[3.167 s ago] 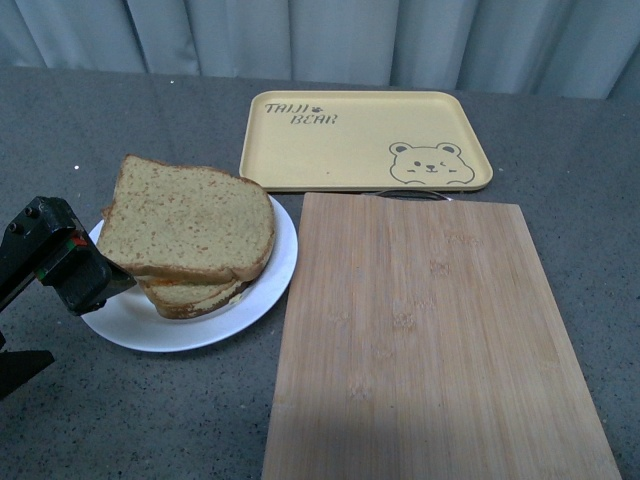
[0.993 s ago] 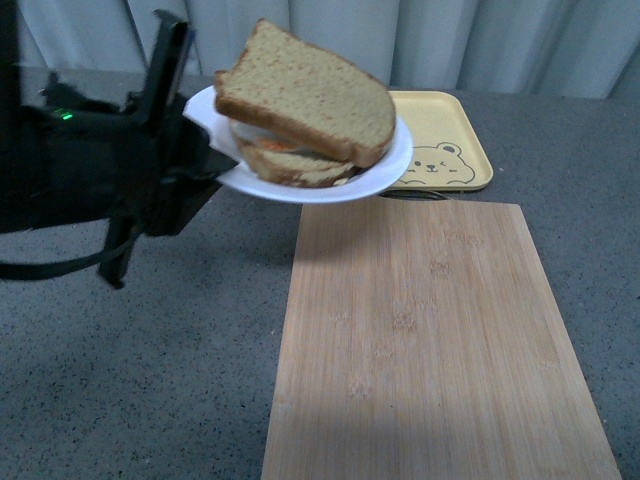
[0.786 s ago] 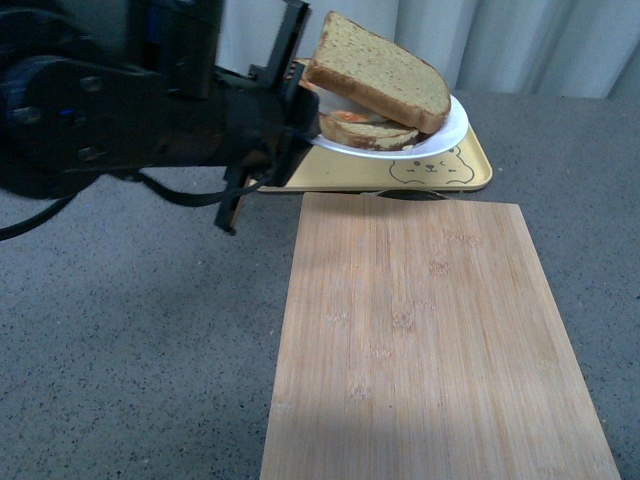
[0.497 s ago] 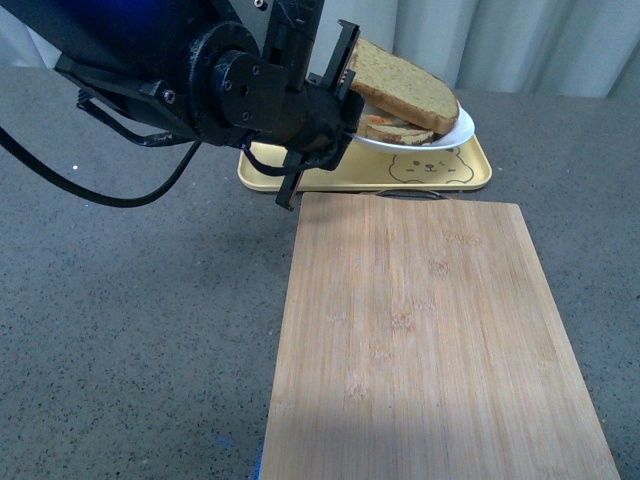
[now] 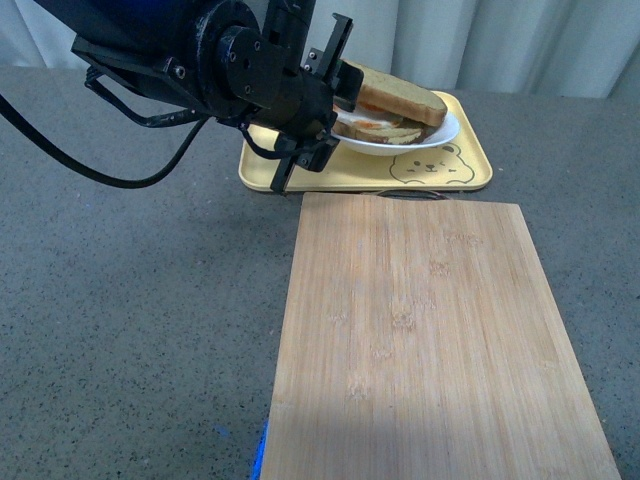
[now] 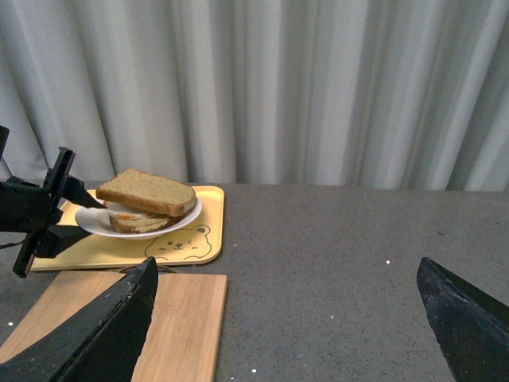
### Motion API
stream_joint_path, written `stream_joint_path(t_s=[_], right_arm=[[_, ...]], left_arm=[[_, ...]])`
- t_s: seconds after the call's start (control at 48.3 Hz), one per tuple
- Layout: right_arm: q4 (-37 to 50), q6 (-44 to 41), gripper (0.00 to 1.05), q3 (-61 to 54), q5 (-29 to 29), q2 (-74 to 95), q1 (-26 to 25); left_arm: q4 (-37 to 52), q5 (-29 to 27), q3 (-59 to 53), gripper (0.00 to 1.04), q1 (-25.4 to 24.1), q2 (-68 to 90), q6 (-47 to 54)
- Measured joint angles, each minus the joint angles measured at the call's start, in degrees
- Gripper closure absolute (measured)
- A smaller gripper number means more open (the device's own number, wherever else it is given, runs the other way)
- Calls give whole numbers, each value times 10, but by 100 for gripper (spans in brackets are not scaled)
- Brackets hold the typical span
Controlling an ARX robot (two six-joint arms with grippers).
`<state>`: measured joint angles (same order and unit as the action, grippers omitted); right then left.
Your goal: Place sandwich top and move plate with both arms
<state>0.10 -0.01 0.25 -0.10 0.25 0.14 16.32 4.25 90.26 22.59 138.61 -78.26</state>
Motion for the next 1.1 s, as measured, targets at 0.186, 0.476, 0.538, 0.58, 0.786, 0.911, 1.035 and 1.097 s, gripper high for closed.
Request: stream_joint_path(t_s=[0.186,0.476,0.538,0.58,0.786,0.911,1.035,1.097], right_arm=[[0,0,9,0,0,0,0],[0,0,9,0,0,0,0],[0,0,9,0,0,0,0],[0,0,9,0,0,0,0],[0,0,9,0,0,0,0],[0,0,9,0,1,0,0],[0,0,9,0,0,0,0],[0,0,9,0,0,0,0]], left_arm=[[-2,-3,-41,27,-8,-44,17],[3,-73,-132,7,-14,-165,184],[31,-111,-176,7,-11,-204,285],[56,-124,-214,7,-6,-235,365],[338,-251,-414,25,17,-303,665],[490,-235,-548,48,-23,-366,743],[510,-212,-619,67,-55,-435,761],[512,-192,-668,81,-75,-475,768]])
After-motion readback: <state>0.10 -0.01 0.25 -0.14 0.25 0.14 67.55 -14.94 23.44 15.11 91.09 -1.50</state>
